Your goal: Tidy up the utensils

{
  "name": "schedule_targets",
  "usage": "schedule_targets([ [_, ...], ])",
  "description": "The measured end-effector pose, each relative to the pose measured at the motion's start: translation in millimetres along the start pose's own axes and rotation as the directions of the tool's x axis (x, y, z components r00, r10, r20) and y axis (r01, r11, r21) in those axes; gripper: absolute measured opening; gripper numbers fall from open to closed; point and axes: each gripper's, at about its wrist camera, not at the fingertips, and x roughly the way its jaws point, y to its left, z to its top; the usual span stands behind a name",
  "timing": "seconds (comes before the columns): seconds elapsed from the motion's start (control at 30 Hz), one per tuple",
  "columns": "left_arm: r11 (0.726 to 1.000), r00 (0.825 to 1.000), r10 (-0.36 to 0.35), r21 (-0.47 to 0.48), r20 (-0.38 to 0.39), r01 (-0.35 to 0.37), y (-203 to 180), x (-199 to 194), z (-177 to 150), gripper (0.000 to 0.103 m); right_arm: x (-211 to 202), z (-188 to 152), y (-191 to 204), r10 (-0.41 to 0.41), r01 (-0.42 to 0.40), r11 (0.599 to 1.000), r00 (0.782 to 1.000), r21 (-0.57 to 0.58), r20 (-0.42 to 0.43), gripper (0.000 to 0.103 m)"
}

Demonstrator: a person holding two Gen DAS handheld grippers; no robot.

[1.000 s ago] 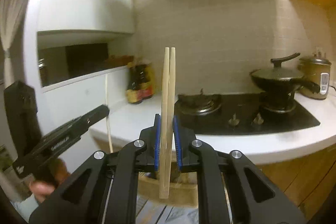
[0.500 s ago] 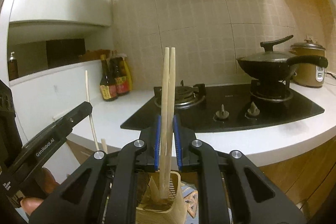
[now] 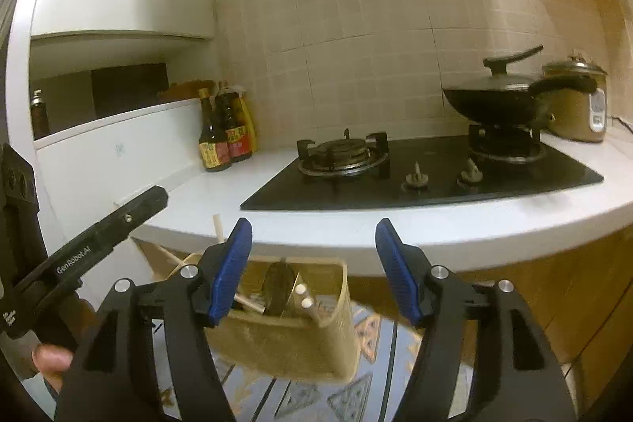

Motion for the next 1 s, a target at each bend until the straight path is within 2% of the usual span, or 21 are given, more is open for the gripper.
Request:
schedule_targets([
  [0.07,1.000,1.000,-0.002,-0.001,-0.009,0.002,3,-21,-4,0.046,-13,-9,0,0.000,0.001,1.000,1.000,0.028,-0.018,0.061],
  [0.1,1.000,1.000,0.000,-0.003,-0.010,0.000,4,-29,-5,0.049,-21,-16,0,0.000,0.002,0.999,1.000,0.045,-0.028,0.061],
  [0.23,1.000,0.999,0.018,-0.011,-0.034,-0.018,9,-62,-21,0.054,-41,-41,8,0.000,0.004,0.998,0.997,0.056,-0.077,0.061],
  [0.3,0.999,0.998,0.040,-0.013,-0.047,-0.041,12,-76,-33,0.061,-51,-57,16,-0.006,0.011,0.999,0.995,0.044,-0.097,0.061],
  [0.5,0.997,0.993,0.067,-0.025,-0.096,-0.070,16,-95,-64,0.062,-66,-88,28,-0.031,0.038,0.997,0.993,0.060,-0.115,0.061],
  [0.57,0.996,0.991,0.088,-0.020,-0.098,-0.091,18,-98,-75,0.065,-69,-99,33,-0.070,0.074,0.997,0.993,0.037,-0.097,0.062],
  [0.63,0.990,0.987,0.142,0.002,-0.079,-0.142,18,-100,-86,0.065,-70,-106,37,-0.107,0.109,0.994,0.992,0.015,-0.073,0.065],
  [0.73,0.978,0.976,0.207,0.024,-0.074,-0.205,18,-99,-103,0.066,-71,-123,45,-0.179,0.178,0.984,0.984,-0.013,-0.021,0.073],
  [0.8,0.972,0.970,0.233,0.026,-0.065,-0.232,19,-99,-113,0.074,-71,-132,46,-0.197,0.197,0.980,0.980,-0.017,-0.001,0.074],
  [0.87,0.963,0.963,0.267,0.039,-0.036,-0.265,19,-100,-121,0.077,-71,-134,49,-0.209,0.210,0.977,0.978,-0.044,0.010,0.075],
  [0.93,0.957,0.958,0.285,0.064,-0.019,-0.283,18,-100,-123,0.078,-73,-135,50,-0.219,0.221,0.973,0.975,-0.059,0.032,0.082],
  [1.0,0.942,0.948,0.319,0.100,0.022,-0.319,15,-101,-126,0.087,-72,-135,48,-0.213,0.215,0.975,0.976,-0.047,0.045,0.087],
])
